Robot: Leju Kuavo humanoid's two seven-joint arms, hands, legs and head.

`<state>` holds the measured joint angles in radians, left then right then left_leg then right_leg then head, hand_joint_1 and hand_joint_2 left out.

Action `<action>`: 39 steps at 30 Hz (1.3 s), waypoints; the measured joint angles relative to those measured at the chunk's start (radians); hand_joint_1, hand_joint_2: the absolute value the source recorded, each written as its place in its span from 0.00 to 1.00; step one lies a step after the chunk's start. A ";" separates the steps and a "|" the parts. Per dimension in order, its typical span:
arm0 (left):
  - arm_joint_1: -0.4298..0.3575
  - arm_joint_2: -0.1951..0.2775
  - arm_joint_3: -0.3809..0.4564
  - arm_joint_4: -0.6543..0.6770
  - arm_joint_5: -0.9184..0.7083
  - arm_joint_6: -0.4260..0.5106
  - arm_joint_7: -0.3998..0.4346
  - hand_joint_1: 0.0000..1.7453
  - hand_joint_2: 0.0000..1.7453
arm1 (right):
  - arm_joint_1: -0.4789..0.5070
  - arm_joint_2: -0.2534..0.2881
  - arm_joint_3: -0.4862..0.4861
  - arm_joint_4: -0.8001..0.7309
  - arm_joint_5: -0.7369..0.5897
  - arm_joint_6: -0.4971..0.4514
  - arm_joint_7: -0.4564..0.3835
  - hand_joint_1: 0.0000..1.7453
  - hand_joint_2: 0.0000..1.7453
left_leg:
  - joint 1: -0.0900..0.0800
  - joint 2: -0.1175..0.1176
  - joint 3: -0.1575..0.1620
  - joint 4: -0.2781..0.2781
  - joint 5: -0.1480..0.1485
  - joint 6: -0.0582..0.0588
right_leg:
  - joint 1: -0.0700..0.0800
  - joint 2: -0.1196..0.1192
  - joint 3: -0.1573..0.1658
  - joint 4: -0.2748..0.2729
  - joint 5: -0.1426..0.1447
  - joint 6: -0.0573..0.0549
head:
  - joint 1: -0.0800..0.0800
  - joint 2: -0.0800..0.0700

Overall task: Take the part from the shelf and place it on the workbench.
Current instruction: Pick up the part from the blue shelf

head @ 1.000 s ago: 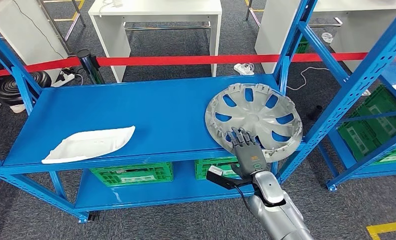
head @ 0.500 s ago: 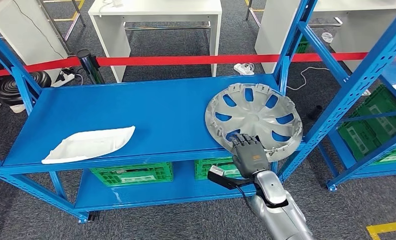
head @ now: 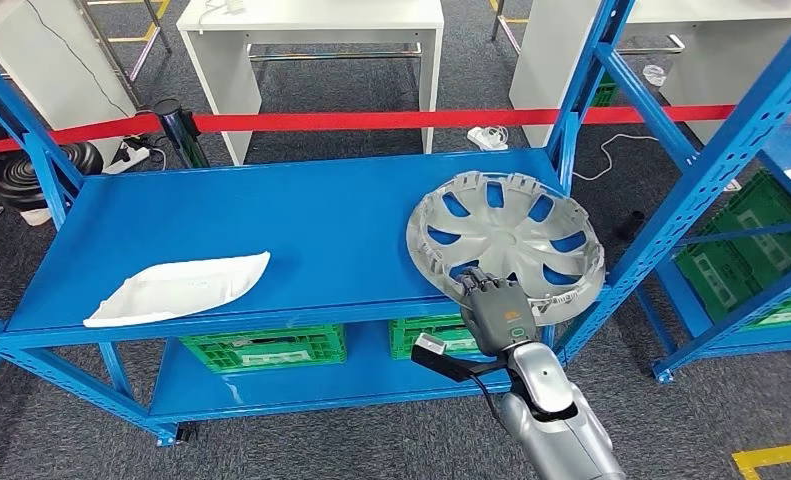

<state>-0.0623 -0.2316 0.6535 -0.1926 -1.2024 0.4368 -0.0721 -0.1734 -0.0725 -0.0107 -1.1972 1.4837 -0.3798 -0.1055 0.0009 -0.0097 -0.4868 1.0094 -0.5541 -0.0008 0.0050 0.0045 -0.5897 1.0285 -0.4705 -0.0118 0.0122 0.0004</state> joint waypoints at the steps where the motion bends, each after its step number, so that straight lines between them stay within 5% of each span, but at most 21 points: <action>1: 0.000 0.000 0.000 0.000 0.000 0.000 0.000 0.00 1.00 | 0.000 0.000 0.000 -0.001 0.001 0.000 -0.001 1.00 1.00 | 0.000 0.000 0.000 0.000 0.000 0.000 | 0.000 0.000 0.000 0.000 0.000 0.000 | 0.000 0.000; 12: -0.005 0.000 0.000 0.000 -0.002 0.028 0.008 0.00 1.00 | 0.071 0.004 0.116 -0.205 -0.053 0.028 -0.058 1.00 1.00 | 0.000 0.001 0.000 -0.001 0.000 -0.001 | 0.000 0.001 -0.001 0.000 -0.001 -0.001 | 0.000 0.000; 16: -0.007 0.000 0.002 0.000 0.002 0.035 0.004 0.00 0.00 | 0.076 -0.008 0.154 -0.253 -0.098 0.019 -0.069 1.00 1.00 | 0.000 0.001 0.000 -0.001 0.000 -0.001 | 0.001 0.001 -0.001 0.000 -0.001 -0.001 | 0.000 0.000; 26: -0.010 -0.001 0.003 0.000 -0.019 0.133 -0.015 0.00 0.00 | 0.078 -0.057 0.159 -0.256 -0.064 -0.084 -0.063 1.00 1.00 | -0.001 0.001 0.000 -0.001 -0.001 0.000 | 0.000 0.000 -0.001 0.000 -0.001 -0.001 | 0.000 0.000; 31: -0.009 -0.001 0.003 0.000 -0.039 0.106 -0.013 0.00 0.00 | 0.081 -0.065 0.159 -0.256 -0.026 -0.162 -0.049 1.00 1.00 | -0.001 0.001 0.000 -0.001 -0.001 0.000 | 0.000 0.000 -0.001 0.000 -0.001 -0.001 | 0.000 0.000; 35: -0.007 -0.001 0.004 0.001 -0.052 0.085 -0.024 0.00 0.00 | 0.110 -0.070 0.158 -0.289 -0.026 -0.288 -0.096 1.00 1.00 | -0.001 0.001 0.000 -0.002 -0.001 -0.001 | 0.000 0.000 -0.001 0.000 -0.001 -0.001 | 0.000 0.000; 39: -0.005 -0.001 0.005 0.002 -0.052 0.075 -0.035 0.00 0.00 | 0.138 -0.065 0.150 -0.383 0.006 -0.307 -0.158 1.00 1.00 | -0.001 0.001 0.000 -0.002 -0.001 -0.001 | 0.000 0.000 -0.001 0.000 -0.001 -0.001 | 0.000 0.000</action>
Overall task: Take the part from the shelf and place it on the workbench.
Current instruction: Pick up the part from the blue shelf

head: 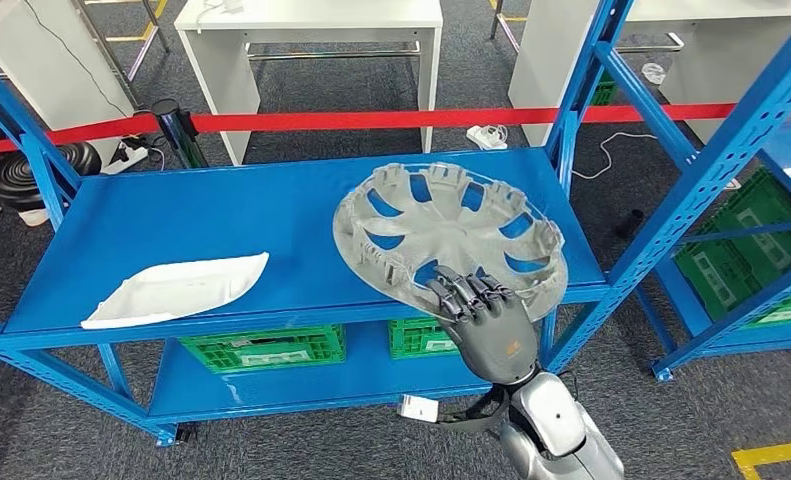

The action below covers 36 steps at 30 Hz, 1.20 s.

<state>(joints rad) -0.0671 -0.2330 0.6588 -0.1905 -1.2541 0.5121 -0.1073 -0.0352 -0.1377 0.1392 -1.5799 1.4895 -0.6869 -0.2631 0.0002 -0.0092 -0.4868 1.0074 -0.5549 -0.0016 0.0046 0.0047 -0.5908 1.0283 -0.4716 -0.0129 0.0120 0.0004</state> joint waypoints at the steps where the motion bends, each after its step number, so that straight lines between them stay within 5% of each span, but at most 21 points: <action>1: 0.000 0.000 0.000 0.000 0.001 -0.001 -0.002 0.00 0.00 | 0.002 0.002 -0.002 -0.023 0.006 -0.001 -0.008 1.00 1.00 | 0.000 0.000 0.000 0.000 0.000 0.000 | 0.000 0.000 0.000 0.000 0.000 0.000 | 0.000 0.000; 14: 0.002 -0.007 0.017 0.003 0.017 -0.026 -0.029 0.00 0.00 | -0.002 0.005 -0.012 -0.170 0.077 -0.003 0.017 1.00 1.00 | 0.000 0.000 0.000 0.000 0.000 0.000 | 0.000 0.000 0.000 0.000 0.000 0.000 | 0.000 0.000; 23: 0.001 -0.009 0.022 0.003 0.013 -0.048 -0.053 0.00 0.00 | 0.008 -0.003 -0.006 -0.275 0.078 -0.003 -0.077 1.00 1.00 | -0.003 0.000 0.000 0.002 -0.001 0.001 | -0.002 0.000 0.000 -0.002 0.001 0.001 | 0.000 0.000; 31: 0.001 -0.009 0.028 0.003 0.022 -0.032 -0.072 0.00 0.00 | 0.011 -0.005 0.093 -0.295 0.079 -0.003 -0.026 1.00 1.00 | -0.004 0.002 0.005 -0.008 0.015 0.016 | -0.007 0.000 -0.001 -0.001 0.004 0.018 | 0.000 0.000; 33: 0.000 -0.010 0.028 0.003 0.023 -0.032 -0.072 0.00 0.00 | 0.007 -0.008 0.114 -0.292 0.072 -0.003 -0.022 1.00 1.00 | 0.004 0.004 0.009 -0.020 0.027 0.024 | -0.007 0.000 -0.027 0.053 -0.035 0.025 | 0.003 0.000; 36: 0.001 -0.010 0.033 0.003 0.027 -0.031 -0.072 0.00 0.00 | 0.001 -0.010 0.138 -0.279 0.040 -0.003 -0.046 1.00 1.00 | 0.006 0.008 -0.001 -0.015 0.031 0.026 | -0.017 -0.001 -0.111 0.239 -0.114 0.036 | 0.005 0.000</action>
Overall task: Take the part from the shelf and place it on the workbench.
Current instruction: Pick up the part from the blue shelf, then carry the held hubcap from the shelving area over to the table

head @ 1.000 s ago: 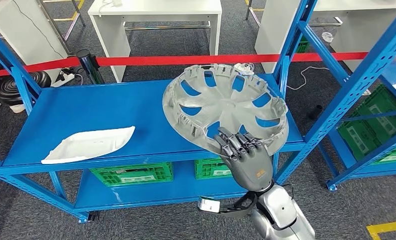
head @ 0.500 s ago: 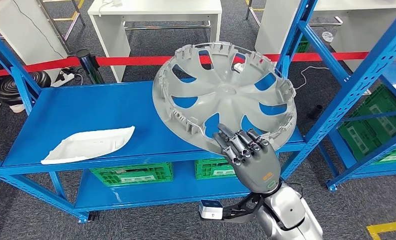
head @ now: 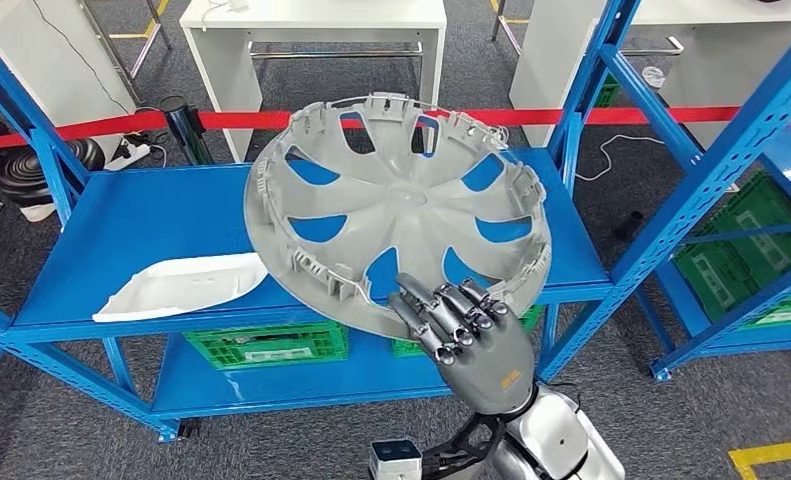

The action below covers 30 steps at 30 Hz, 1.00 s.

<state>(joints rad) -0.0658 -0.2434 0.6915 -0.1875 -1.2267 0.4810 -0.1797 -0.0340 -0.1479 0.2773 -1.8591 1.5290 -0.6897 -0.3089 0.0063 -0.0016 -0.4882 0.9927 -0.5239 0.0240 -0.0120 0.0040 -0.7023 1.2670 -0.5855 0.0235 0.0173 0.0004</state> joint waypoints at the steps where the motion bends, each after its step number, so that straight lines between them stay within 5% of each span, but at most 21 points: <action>1: 0.000 0.000 0.003 0.000 0.003 0.002 0.000 0.00 0.00 | -0.002 0.000 0.006 0.007 -0.013 0.000 -0.014 1.00 1.00 | 0.001 0.000 -0.003 0.004 -0.001 -0.001 | -0.004 0.000 -0.015 0.031 0.001 0.003 | 0.000 0.000; 2: 0.000 0.000 0.007 0.000 0.007 0.004 0.000 0.00 0.00 | -0.005 0.000 0.011 0.014 -0.024 0.000 -0.028 1.00 1.00 | 0.003 -0.001 -0.005 0.009 -0.002 -0.004 | -0.008 0.000 -0.013 0.025 0.021 0.007 | 0.000 0.000; 5: -0.001 0.001 0.016 0.000 0.020 0.016 0.000 0.00 0.00 | -0.019 0.008 0.023 0.037 -0.053 0.000 -0.068 1.00 1.00 | 0.010 -0.005 -0.015 0.028 -0.013 -0.021 | -0.016 -0.001 0.070 -0.141 0.105 0.013 | 0.001 0.000; 7: -0.003 0.002 0.024 -0.001 0.026 0.022 0.002 0.00 0.00 | -0.027 0.018 0.027 0.051 -0.068 0.000 -0.091 1.00 1.00 | 0.009 -0.007 -0.027 0.039 -0.018 -0.037 | -0.013 0.001 0.095 -0.199 0.108 0.002 | 0.002 0.000; 11: -0.003 0.002 0.039 -0.001 0.038 0.030 0.012 0.00 0.00 | -0.031 0.039 0.029 0.068 -0.082 0.000 -0.120 1.00 1.00 | 0.012 -0.008 -0.041 0.055 -0.032 -0.064 | -0.010 0.001 0.086 -0.210 0.111 -0.036 | 0.002 0.000; 15: -0.003 0.002 0.059 -0.001 0.054 0.029 0.027 0.00 0.00 | -0.033 0.068 0.029 0.092 -0.105 0.000 -0.147 1.00 1.00 | 0.013 -0.005 -0.119 0.255 -0.162 -0.073 | -0.006 -0.003 0.066 -0.215 0.129 -0.059 | 0.001 0.000; 17: -0.003 0.002 0.063 -0.001 0.040 0.024 0.041 0.00 0.00 | -0.027 0.083 0.024 0.101 -0.124 0.000 -0.172 1.00 1.00 | 0.013 -0.004 -0.125 0.291 -0.164 -0.071 | -0.002 -0.003 0.052 -0.213 0.139 -0.060 | 0.002 0.000; 20: -0.004 0.003 0.062 -0.001 0.000 0.015 0.071 0.00 0.00 | -0.010 0.107 0.008 0.105 -0.148 0.000 -0.220 1.00 1.00 | 0.013 -0.005 -0.022 0.121 -0.081 -0.061 | 0.000 -0.003 0.036 -0.210 0.155 -0.054 | 0.002 0.000; 22: -0.005 0.003 0.061 -0.001 -0.013 0.012 0.083 0.00 0.00 | -0.003 0.116 0.001 0.104 -0.154 0.000 -0.235 1.00 1.00 | 0.013 -0.005 0.024 0.042 -0.061 -0.057 | 0.000 -0.003 0.033 -0.209 0.160 -0.050 | 0.001 0.000; 30: -0.005 0.003 0.058 -0.001 -0.026 0.006 0.096 0.00 0.00 | 0.007 0.131 -0.014 0.105 -0.156 0.000 -0.249 1.00 1.00 | 0.006 -0.006 0.024 0.032 -0.058 -0.055 | 0.002 -0.002 0.031 -0.212 0.171 -0.040 | 0.003 0.000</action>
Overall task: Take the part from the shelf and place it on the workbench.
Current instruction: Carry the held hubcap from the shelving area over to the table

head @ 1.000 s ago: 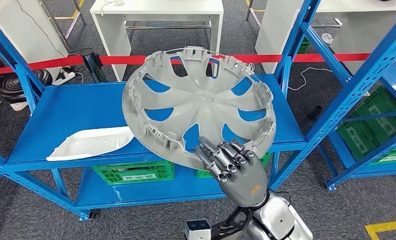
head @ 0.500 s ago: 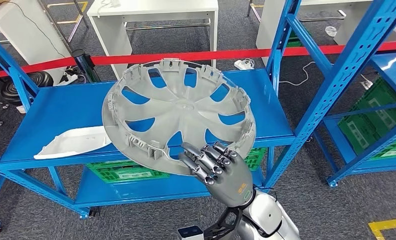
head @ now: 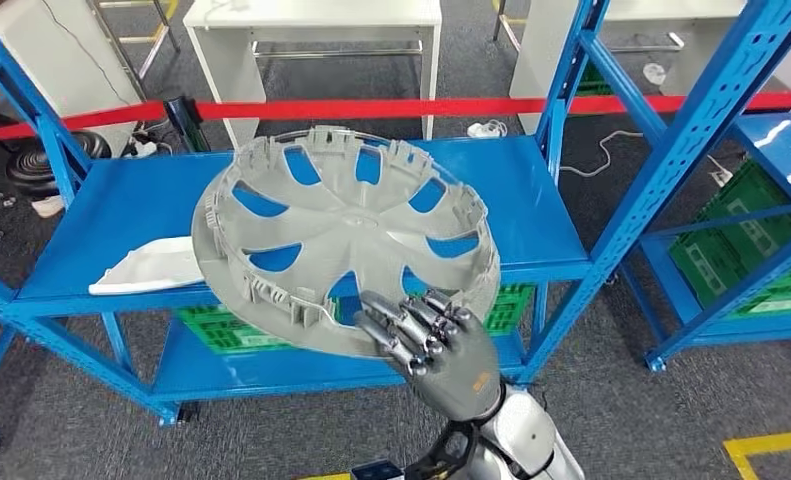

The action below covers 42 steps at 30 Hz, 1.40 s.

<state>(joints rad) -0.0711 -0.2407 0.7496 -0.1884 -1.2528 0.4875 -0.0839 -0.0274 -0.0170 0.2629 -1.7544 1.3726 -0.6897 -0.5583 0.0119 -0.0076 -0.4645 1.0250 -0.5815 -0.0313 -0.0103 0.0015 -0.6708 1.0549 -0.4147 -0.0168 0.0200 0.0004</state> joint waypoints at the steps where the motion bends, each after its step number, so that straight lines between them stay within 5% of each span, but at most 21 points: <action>1: 0.000 0.000 -0.001 0.000 -0.007 -0.003 0.005 0.00 0.00 | 0.006 0.009 -0.009 0.000 0.002 0.000 -0.004 1.00 1.00 | -0.003 -0.001 -0.006 0.003 0.008 0.005 | 0.000 0.000 0.000 -0.004 0.008 0.007 | 0.000 0.000; 5: 0.002 0.007 -0.024 -0.001 -0.048 -0.027 -0.011 0.00 0.00 | 0.068 0.037 -0.064 -0.003 0.073 -0.001 0.060 1.00 1.00 | -0.004 0.008 -0.103 0.004 0.090 0.048 | -0.004 0.002 -0.063 0.256 -0.177 0.039 | 0.002 0.000; 6: 0.002 0.008 -0.026 -0.001 -0.051 -0.028 -0.016 0.00 0.00 | 0.078 0.037 -0.067 -0.007 0.083 -0.001 0.072 1.00 1.00 | -0.005 0.008 -0.117 0.009 0.098 0.047 | -0.003 0.002 -0.039 0.247 -0.158 0.037 | 0.002 0.000; 8: 0.002 0.008 -0.027 -0.001 -0.054 -0.029 -0.025 0.00 0.00 | 0.097 0.037 -0.071 -0.020 0.097 -0.001 0.094 1.00 1.00 | -0.005 0.008 -0.142 0.020 0.110 0.043 | 0.000 0.002 0.056 0.134 -0.121 0.026 | 0.002 0.000; 10: 0.002 0.008 -0.028 -0.001 -0.055 -0.029 -0.032 0.00 0.00 | 0.116 0.037 -0.074 -0.041 0.104 -0.001 0.110 1.00 1.00 | -0.006 0.009 -0.155 0.026 0.120 0.035 | 0.008 0.002 0.136 0.015 -0.123 0.014 | 0.002 0.000; 11: 0.002 0.008 -0.030 -0.001 -0.055 -0.029 -0.034 0.00 0.00 | 0.124 0.037 -0.075 -0.052 0.106 -0.002 0.116 1.00 1.00 | -0.005 0.009 -0.157 0.026 0.126 0.029 | 0.012 0.002 0.151 -0.014 -0.131 0.009 | 0.002 0.000; 14: 0.002 0.008 -0.034 -0.001 -0.056 -0.029 -0.037 0.00 0.00 | 0.144 0.037 -0.080 -0.077 0.114 -0.002 0.128 1.00 1.00 | -0.004 0.008 -0.162 0.026 0.134 0.010 | 0.012 0.000 0.146 -0.030 -0.112 -0.006 | 0.005 0.000; 16: 0.002 0.009 -0.034 0.000 -0.055 -0.029 -0.041 0.00 0.00 | 0.152 0.037 -0.082 -0.089 0.116 -0.003 0.139 1.00 1.00 | -0.003 0.006 -0.180 0.073 0.076 -0.001 | 0.005 -0.003 0.130 -0.037 -0.091 -0.019 | 0.003 0.000; 19: 0.002 0.009 -0.034 0.000 -0.054 -0.029 -0.048 0.00 0.00 | 0.167 0.037 -0.088 -0.101 0.120 -0.003 0.149 1.00 1.00 | 0.001 0.006 -0.218 0.238 -0.042 -0.016 | 0.005 -0.006 0.092 -0.036 -0.061 -0.023 | 0.000 0.000; 21: 0.002 0.010 -0.034 0.000 -0.052 -0.029 -0.051 0.00 0.00 | 0.179 0.037 -0.092 -0.108 0.122 -0.003 0.148 1.00 1.00 | 0.003 0.006 -0.199 0.275 -0.025 -0.021 | 0.004 -0.007 0.063 -0.033 -0.040 -0.019 | 0.000 0.000; 23: 0.001 0.009 -0.034 0.000 -0.049 -0.029 -0.051 0.00 0.00 | 0.185 0.036 -0.093 -0.113 0.123 -0.003 0.146 1.00 1.00 | 0.007 0.006 -0.121 0.190 0.029 -0.023 | 0.001 -0.007 0.036 -0.026 -0.022 -0.011 | 0.000 0.000; 26: -0.002 0.008 -0.034 -0.001 -0.045 -0.029 -0.055 0.00 0.00 | 0.184 0.036 -0.094 -0.116 0.124 -0.003 0.148 1.00 1.00 | 0.005 0.001 -0.007 0.018 0.014 -0.011 | 0.004 -0.007 0.015 -0.015 0.001 0.008 | 0.000 0.000; 29: 0.001 0.007 -0.034 0.000 -0.045 -0.029 -0.064 0.00 0.00 | 0.181 0.036 -0.095 -0.117 0.124 -0.003 0.152 1.00 1.00 | -0.001 0.002 -0.016 -0.003 0.020 0.024 | 0.002 -0.006 0.009 -0.019 0.022 0.027 | -0.001 0.000; 30: 0.002 0.007 -0.034 0.000 -0.045 -0.029 -0.064 0.00 0.00 | 0.181 0.036 -0.095 -0.117 0.124 -0.003 0.154 1.00 1.00 | -0.001 0.004 -0.027 -0.004 0.031 0.035 | -0.001 -0.005 0.001 -0.009 0.005 0.033 | -0.001 0.000; 32: 0.002 0.007 -0.034 0.000 -0.046 -0.030 -0.064 0.00 0.00 | 0.179 0.036 -0.095 -0.117 0.129 -0.003 0.156 1.00 1.00 | -0.001 0.009 -0.055 -0.004 0.056 0.051 | -0.004 -0.004 -0.027 0.070 -0.086 0.041 | 0.000 0.000; 34: 0.002 0.007 -0.034 0.000 -0.047 -0.030 -0.065 0.00 0.00 | 0.179 0.036 -0.095 -0.117 0.137 -0.003 0.163 1.00 1.00 | -0.004 0.010 -0.086 -0.002 0.081 0.056 | -0.003 -0.004 -0.056 0.202 -0.179 0.044 | 0.001 0.000; 35: 0.003 0.007 -0.034 0.000 -0.048 -0.030 -0.065 0.00 0.00 | 0.179 0.036 -0.095 -0.117 0.140 -0.003 0.167 1.00 1.00 | -0.007 0.010 -0.103 0.001 0.093 0.057 | -0.003 -0.003 -0.057 0.248 -0.190 0.043 | 0.001 0.000; 37: 0.003 0.007 -0.034 0.000 -0.046 -0.029 -0.065 0.00 0.00 | 0.178 0.036 -0.095 -0.117 0.143 -0.003 0.176 1.00 1.00 | -0.011 0.011 -0.135 0.007 0.115 0.057 | 0.002 -0.003 -0.010 0.244 -0.154 0.033 | 0.001 0.000; 38: 0.003 0.007 -0.034 0.000 -0.045 -0.029 -0.065 0.00 0.00 | 0.177 0.035 -0.095 -0.117 0.144 -0.003 0.180 1.00 1.00 | -0.013 0.011 -0.149 0.009 0.125 0.056 | 0.006 -0.003 0.041 0.189 -0.128 0.025 | 0.001 0.000; 40: 0.002 0.005 -0.034 -0.001 -0.041 -0.028 -0.065 0.00 0.00 | 0.169 0.035 -0.095 -0.118 0.144 -0.003 0.185 1.00 1.00 | -0.017 0.011 -0.165 0.013 0.141 0.051 | 0.017 -0.003 0.152 0.039 -0.126 0.004 | 0.000 0.000; 42: 0.001 0.002 -0.033 -0.001 -0.039 -0.027 -0.067 0.00 0.00 | 0.163 0.035 -0.095 -0.119 0.140 -0.003 0.188 1.00 1.00 | -0.015 0.012 -0.171 0.012 0.159 0.040 | 0.025 -0.004 0.199 -0.048 -0.145 -0.004 | 0.002 0.000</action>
<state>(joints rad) -0.0701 -0.2384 0.7161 -0.1889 -1.2913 0.4601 -0.1508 0.1352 0.0183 0.1676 -1.8738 1.5127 -0.6929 -0.3708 -0.0031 0.0047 -0.6356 1.0366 -0.4226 0.0090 0.0151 -0.0020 -0.4721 1.0068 -0.5594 -0.0211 0.0215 0.0004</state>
